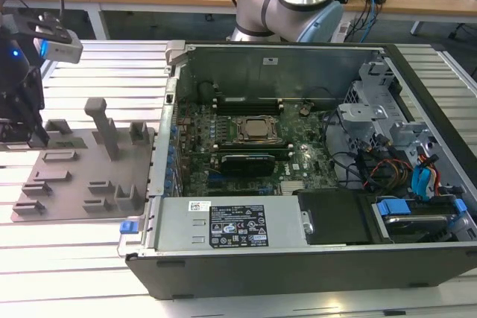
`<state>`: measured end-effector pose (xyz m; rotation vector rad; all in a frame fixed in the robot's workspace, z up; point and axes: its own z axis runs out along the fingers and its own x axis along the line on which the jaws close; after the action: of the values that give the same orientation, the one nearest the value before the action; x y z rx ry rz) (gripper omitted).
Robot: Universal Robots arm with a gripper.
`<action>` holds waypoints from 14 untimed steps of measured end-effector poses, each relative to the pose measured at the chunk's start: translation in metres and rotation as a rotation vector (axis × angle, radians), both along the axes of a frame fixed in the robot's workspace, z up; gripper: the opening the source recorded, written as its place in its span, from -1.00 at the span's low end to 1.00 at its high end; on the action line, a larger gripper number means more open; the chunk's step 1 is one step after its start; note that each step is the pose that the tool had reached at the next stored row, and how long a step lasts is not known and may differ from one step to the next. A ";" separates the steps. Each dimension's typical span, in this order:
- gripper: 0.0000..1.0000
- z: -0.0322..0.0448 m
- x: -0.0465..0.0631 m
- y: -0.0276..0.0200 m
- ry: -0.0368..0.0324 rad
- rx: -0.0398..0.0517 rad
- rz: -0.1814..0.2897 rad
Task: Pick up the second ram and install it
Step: 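Pick up the second ram and move it above second insertion slot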
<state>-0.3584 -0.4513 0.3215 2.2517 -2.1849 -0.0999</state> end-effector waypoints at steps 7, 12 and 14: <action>-0.74 0.0161 0.000 0.0000 -0.0001 0.0013 0.000; -0.74 0.0304 0.000 0.0000 -0.0001 0.0022 0.000; -0.74 0.0369 0.000 0.0000 -0.0001 0.0027 0.000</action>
<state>-0.3583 -0.4513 0.3584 2.2531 -2.1861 -0.1028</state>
